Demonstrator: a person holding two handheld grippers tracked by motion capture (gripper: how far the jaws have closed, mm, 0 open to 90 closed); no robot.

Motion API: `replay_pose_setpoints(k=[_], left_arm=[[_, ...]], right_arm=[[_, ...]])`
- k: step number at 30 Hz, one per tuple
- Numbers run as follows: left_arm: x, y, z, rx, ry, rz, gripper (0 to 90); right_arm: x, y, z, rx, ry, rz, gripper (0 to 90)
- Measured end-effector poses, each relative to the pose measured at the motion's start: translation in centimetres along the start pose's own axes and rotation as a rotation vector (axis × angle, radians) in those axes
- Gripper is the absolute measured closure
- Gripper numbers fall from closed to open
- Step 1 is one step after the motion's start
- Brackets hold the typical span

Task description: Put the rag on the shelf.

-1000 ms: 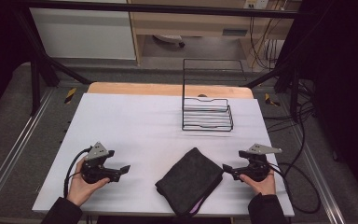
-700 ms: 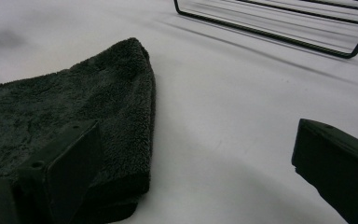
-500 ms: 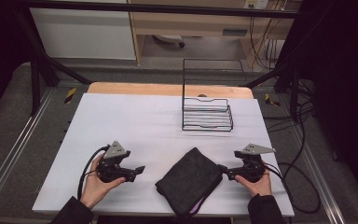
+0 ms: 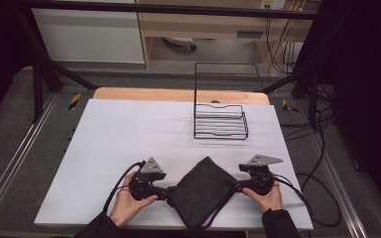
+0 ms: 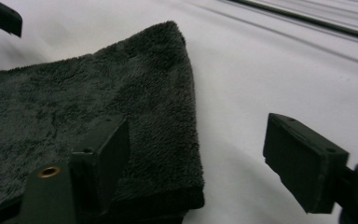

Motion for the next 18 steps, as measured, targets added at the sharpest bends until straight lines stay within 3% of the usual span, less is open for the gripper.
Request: replay_pose_setpoints(k=[3, 9, 12, 18], left_arm=[[-0.9, 0.9, -1.3, -0.009, -0.055, -0.026, 43.9], [-1.1, 1.4, -1.8, 0.006, -0.066, -0.037, 55.5], [-1.3, 1.7, -2.1, 0.031, -0.080, -0.058, 61.0], [-1.5, 2.0, -2.3, 0.056, -0.092, -0.063, 67.6]], right_arm=[[-0.3, -0.2, -0.5, 0.002, -0.024, -0.005, 31.8], [-0.6, -0.1, -1.3, -0.004, -0.079, -0.023, 42.2], [-0.8, -0.2, -1.6, -0.020, -0.101, -0.018, 46.6], [-0.9, -0.7, -1.9, -0.051, -0.120, 0.014, 56.9]])
Point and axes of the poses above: each handheld gripper's, and its own axes: x roughly backward along the jaws, z roughly out of its top, y roughly to its right, the point moved 10 cm from there along -x, roughly forward along the jaws, and after that the axes turned 1 degree about z, right-handed, at the moved point
